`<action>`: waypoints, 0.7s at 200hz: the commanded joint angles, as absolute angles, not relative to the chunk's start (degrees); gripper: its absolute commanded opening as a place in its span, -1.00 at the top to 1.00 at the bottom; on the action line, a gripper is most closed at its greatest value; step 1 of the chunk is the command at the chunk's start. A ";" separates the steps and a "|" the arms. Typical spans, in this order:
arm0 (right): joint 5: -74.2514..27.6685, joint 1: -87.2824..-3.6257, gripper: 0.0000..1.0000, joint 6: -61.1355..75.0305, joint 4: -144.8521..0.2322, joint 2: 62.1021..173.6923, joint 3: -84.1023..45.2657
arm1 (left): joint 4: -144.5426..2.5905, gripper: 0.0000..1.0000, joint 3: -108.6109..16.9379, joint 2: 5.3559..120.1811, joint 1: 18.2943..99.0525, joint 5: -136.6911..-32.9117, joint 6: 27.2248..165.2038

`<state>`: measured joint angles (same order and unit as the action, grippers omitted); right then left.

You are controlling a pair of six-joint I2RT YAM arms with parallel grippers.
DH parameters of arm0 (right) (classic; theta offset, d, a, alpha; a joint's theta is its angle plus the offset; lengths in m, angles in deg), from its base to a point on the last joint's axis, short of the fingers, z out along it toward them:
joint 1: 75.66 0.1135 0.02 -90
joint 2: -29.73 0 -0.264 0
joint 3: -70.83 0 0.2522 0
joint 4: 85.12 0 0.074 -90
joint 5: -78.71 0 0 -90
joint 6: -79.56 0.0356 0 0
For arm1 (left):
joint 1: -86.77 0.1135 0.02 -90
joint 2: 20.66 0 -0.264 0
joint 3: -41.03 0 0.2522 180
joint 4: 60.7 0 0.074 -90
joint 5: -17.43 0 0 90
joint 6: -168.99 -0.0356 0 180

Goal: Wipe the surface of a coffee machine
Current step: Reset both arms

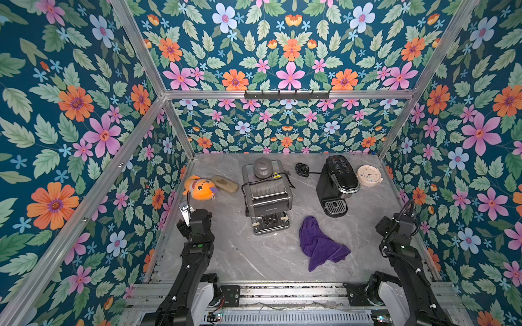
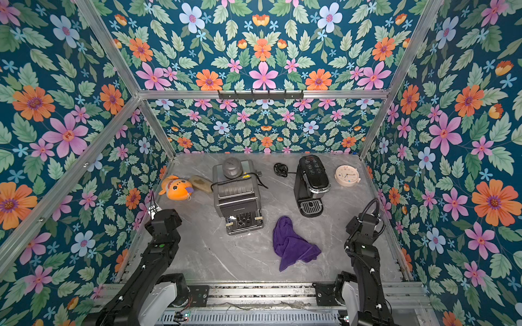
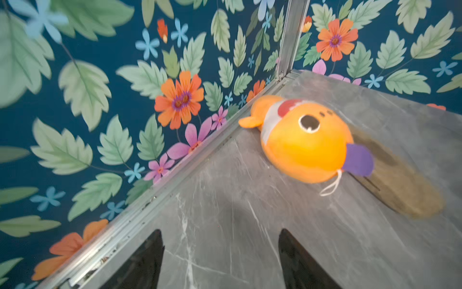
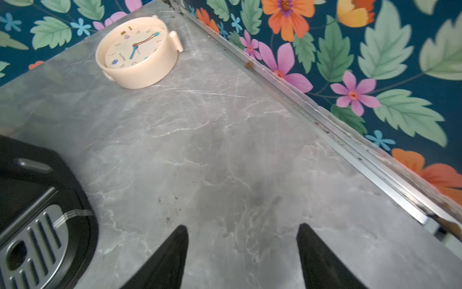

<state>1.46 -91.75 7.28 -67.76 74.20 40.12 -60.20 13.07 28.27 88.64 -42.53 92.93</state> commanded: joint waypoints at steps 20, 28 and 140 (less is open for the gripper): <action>3.62 -88.93 -0.46 7.83 -93.08 75.73 48.12 | -27.39 -0.46 25.82 32.68 88.70 -50.57 98.60; 2.33 -88.97 -0.46 7.18 -95.01 75.82 48.64 | -22.58 -0.47 27.29 34.46 88.54 -52.28 97.20; -17.70 -88.82 -0.48 3.61 -133.31 106.48 47.34 | 7.90 -0.58 16.22 71.90 88.53 -67.71 83.09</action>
